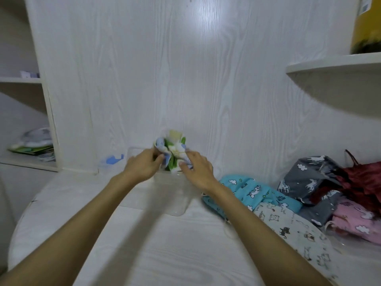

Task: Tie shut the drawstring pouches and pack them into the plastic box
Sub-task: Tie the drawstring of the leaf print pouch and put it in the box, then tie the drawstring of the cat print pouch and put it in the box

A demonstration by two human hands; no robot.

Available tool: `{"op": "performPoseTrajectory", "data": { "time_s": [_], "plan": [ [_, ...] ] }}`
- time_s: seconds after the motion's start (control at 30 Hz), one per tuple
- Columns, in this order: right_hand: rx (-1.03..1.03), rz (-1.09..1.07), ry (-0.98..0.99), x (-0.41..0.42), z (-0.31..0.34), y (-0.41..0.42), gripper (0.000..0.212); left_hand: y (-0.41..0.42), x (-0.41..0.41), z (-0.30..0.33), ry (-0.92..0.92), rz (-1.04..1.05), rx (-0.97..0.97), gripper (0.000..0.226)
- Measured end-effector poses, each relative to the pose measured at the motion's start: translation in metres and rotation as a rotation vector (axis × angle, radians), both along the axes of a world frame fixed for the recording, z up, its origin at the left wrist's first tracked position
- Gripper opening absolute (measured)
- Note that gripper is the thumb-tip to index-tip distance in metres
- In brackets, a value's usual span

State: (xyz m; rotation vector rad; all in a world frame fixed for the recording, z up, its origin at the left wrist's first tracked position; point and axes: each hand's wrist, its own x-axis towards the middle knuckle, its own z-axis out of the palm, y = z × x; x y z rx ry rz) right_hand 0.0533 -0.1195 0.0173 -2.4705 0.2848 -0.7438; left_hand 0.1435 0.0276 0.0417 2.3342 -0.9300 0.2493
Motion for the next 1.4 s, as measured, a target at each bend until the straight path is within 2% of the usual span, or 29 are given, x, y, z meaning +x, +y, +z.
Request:
{"op": "performPoseTrajectory", "data": {
  "time_s": [0.07, 0.1, 0.2, 0.3, 0.4, 0.47, 0.57, 0.67, 0.73, 0.9, 0.97, 1.03, 1.13, 1.17, 1.23, 1.3, 1.33, 1.4],
  "plan": [
    [-0.007, 0.072, 0.064, 0.002, -0.001, -0.003, 0.046, 0.005, 0.004, -0.011, 0.065, 0.121, 0.287, 0.052],
    [0.026, 0.092, 0.084, 0.004, 0.003, -0.002, 0.048, 0.006, 0.005, -0.012, 0.071, 0.154, 0.366, 0.057],
    [0.026, 0.088, 0.160, 0.016, 0.009, 0.000, 0.039, 0.001, 0.005, -0.008, 0.035, 0.181, 0.441, 0.056],
    [0.020, 0.116, 0.211, 0.021, 0.013, -0.001, 0.036, -0.004, 0.005, -0.004, 0.051, 0.150, 0.449, 0.049],
    [0.134, 0.126, 0.040, 0.010, 0.021, -0.013, 0.036, -0.002, -0.005, 0.000, 0.029, 0.097, 0.336, 0.040],
    [0.171, 0.076, -0.034, -0.007, 0.025, -0.025, 0.034, -0.003, -0.022, 0.008, -0.064, 0.071, 0.191, 0.029],
    [0.212, 0.075, 0.044, -0.045, 0.031, -0.045, 0.029, -0.013, -0.057, 0.021, -0.212, 0.042, -0.043, 0.025],
    [0.196, 0.114, 0.218, -0.097, 0.034, -0.066, 0.027, -0.038, -0.097, 0.023, -0.170, -0.063, -0.101, 0.023],
    [0.205, 0.096, 0.291, -0.129, 0.030, -0.079, 0.024, -0.061, -0.122, 0.010, -0.097, -0.168, -0.087, 0.021],
    [0.275, -0.029, 0.309, -0.191, -0.005, -0.106, 0.022, -0.111, -0.153, -0.051, 0.157, -0.339, 0.071, 0.021],
    [0.215, -0.111, 0.371, -0.205, -0.024, -0.117, 0.021, -0.120, -0.155, -0.071, 0.192, -0.320, 0.140, 0.022],
    [0.191, -0.218, 0.354, -0.212, -0.039, -0.129, 0.029, -0.127, -0.157, -0.086, 0.199, -0.304, 0.153, 0.020],
    [0.205, -0.473, 0.333, -0.213, -0.039, -0.140, 0.037, -0.138, -0.165, -0.094, 0.172, -0.342, 0.173, 0.029],
    [0.232, -0.527, 0.380, -0.212, -0.036, -0.145, 0.034, -0.142, -0.169, -0.092, 0.144, -0.372, 0.184, 0.028],
    [0.249, -0.556, 0.575, -0.208, -0.029, -0.151, 0.033, -0.152, -0.175, -0.085, 0.105, -0.431, 0.196, 0.014],
    [0.209, -0.541, 0.759, -0.202, -0.020, -0.153, 0.027, -0.161, -0.174, -0.076, 0.164, -0.484, 0.233, 0.007],
    [0.162, -0.530, 0.817, -0.200, -0.017, -0.152, 0.026, -0.166, -0.172, -0.074, 0.205, -0.518, 0.269, 0.011],
    [0.089, -0.494, 0.860, -0.193, -0.012, -0.152, 0.024, -0.173, -0.167, -0.074, 0.212, -0.539, 0.411, 0.041]
  ]
}}
